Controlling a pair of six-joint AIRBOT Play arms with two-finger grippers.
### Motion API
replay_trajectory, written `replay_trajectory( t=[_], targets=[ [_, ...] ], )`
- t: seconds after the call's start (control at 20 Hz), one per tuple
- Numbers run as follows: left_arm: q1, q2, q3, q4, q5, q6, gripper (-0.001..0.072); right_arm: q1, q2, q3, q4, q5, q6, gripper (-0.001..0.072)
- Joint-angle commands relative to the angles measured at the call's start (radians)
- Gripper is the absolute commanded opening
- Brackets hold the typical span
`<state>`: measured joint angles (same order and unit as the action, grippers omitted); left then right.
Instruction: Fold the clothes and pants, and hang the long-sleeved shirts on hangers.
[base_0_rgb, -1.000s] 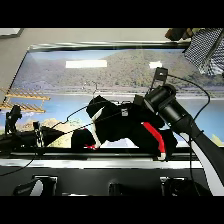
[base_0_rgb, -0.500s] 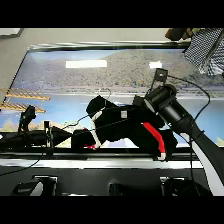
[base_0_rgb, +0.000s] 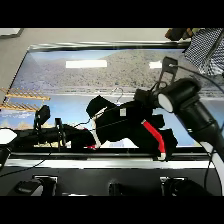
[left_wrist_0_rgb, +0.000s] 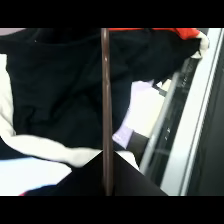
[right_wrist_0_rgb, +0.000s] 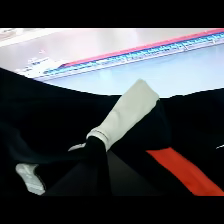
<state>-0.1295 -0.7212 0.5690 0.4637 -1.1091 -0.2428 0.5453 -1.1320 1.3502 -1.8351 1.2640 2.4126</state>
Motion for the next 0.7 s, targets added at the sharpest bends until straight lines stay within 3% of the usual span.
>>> replay_trajectory(
  t=[0.0,0.25,0.65],
  targets=[
    [-0.102,-0.002,0.001,-0.011,0.171,-0.003,0.0023,0.0,0.014,0.099,0.057,0.06,-0.047,0.0047],
    [-0.194,-0.024,0.001,-0.019,0.299,-0.019,0.0024,0.001,0.014,0.229,0.083,0.173,-0.048,0.0047],
    [-0.358,-0.093,0.001,-0.125,0.485,-0.019,0.0024,0.002,-0.041,0.23,0.104,0.178,-0.046,0.0047]
  ],
)
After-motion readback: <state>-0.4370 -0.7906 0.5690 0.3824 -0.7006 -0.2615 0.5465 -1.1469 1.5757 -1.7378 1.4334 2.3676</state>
